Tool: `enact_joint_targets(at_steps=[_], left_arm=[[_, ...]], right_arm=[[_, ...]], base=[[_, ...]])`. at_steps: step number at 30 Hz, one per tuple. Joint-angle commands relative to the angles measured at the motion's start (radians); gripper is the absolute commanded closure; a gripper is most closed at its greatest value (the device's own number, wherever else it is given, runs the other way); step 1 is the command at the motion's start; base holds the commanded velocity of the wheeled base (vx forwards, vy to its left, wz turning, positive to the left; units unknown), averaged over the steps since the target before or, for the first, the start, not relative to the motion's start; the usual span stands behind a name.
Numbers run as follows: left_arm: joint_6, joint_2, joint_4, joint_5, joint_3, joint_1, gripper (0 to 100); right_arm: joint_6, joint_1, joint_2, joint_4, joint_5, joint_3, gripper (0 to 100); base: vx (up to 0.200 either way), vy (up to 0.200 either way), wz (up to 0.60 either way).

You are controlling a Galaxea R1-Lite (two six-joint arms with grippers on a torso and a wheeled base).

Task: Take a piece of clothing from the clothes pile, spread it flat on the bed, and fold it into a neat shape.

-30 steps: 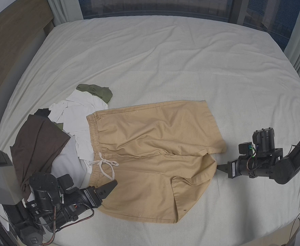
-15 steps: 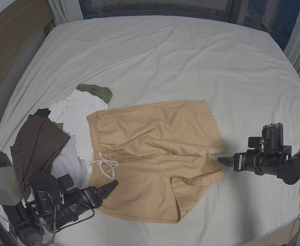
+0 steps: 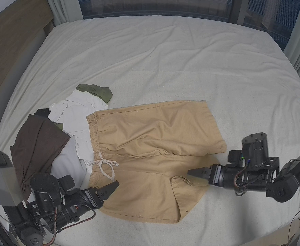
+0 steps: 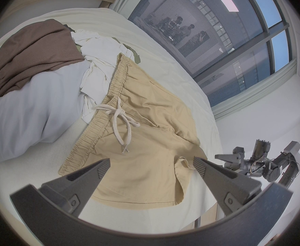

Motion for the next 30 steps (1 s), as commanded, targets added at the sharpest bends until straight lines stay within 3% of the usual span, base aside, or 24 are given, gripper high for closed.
enact_joint_targets(at_steps=[1,4,16,30], left_arm=[[-0.006,-0.004,-0.001,0.001,0.018,-0.027,0],[-0.006,0.001,-0.001,0.001,0.018,-0.030,0],[-0.023,0.007,-0.001,-0.001,0.018,-0.026,0],[-0.023,0.007,-0.001,-0.001,0.018,-0.021,0]], right_arm=[[0.101,0.085,0.144,0.092,-0.003,-0.184,0],[0.160,0.105,0.173,0.142,-0.005,-0.238,0],[0.212,0.107,0.277,0.184,-0.035,-0.296,0],[0.217,0.068,0.332,0.182,-0.098,-0.328,0]], base=[[0.000,0.000,0.00],[0.000,0.000,0.00],[0.000,0.000,0.00],[0.000,0.000,0.00]])
